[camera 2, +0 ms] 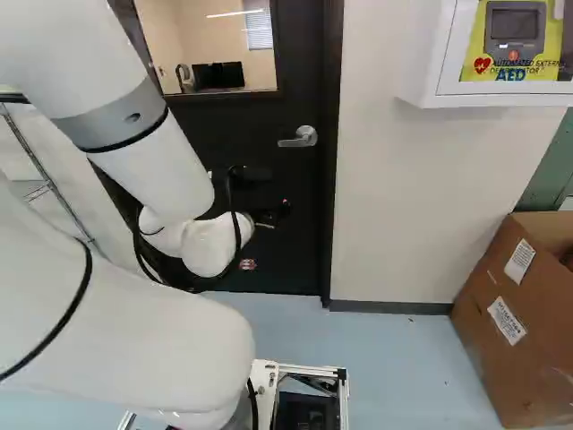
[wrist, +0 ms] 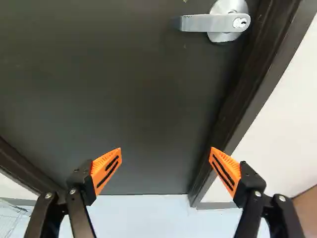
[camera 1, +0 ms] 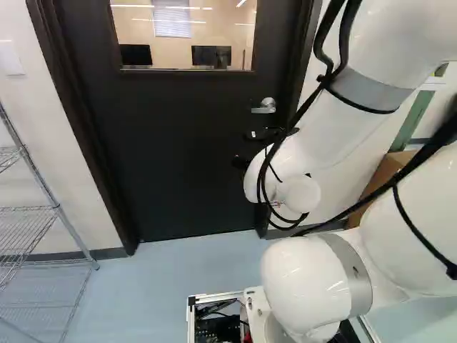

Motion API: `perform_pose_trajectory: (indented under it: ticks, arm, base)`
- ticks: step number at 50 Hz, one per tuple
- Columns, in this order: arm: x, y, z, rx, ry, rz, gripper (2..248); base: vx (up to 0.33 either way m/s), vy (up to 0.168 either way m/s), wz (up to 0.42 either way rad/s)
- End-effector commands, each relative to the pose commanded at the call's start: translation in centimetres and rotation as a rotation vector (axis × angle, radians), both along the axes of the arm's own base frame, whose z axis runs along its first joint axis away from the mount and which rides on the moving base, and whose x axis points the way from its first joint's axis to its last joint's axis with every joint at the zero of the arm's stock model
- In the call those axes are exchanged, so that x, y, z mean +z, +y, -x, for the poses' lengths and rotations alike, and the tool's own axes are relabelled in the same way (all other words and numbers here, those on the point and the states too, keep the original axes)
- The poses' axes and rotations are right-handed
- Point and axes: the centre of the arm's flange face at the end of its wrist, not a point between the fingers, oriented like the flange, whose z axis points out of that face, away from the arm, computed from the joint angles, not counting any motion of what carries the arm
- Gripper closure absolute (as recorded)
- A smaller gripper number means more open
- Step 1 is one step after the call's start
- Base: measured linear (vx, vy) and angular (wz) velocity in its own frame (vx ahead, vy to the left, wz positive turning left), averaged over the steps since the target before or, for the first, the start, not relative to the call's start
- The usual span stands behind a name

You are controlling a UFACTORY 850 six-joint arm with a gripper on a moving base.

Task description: Open the door and move inside

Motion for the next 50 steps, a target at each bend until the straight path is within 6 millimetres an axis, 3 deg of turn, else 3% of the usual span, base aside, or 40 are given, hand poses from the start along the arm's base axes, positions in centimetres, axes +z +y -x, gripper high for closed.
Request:
perform_pose_trajectory:
  ticks: [17,50]
  arm:
    - [0.9,0.0,-1.3,0.0,-0.02,0.0,3]
    - [4.5,0.0,-6.9,0.0,-0.094,0.0,3]
  base:
    - [0.008,0.001,-0.002]
    - [0.0,0.0,0.0]
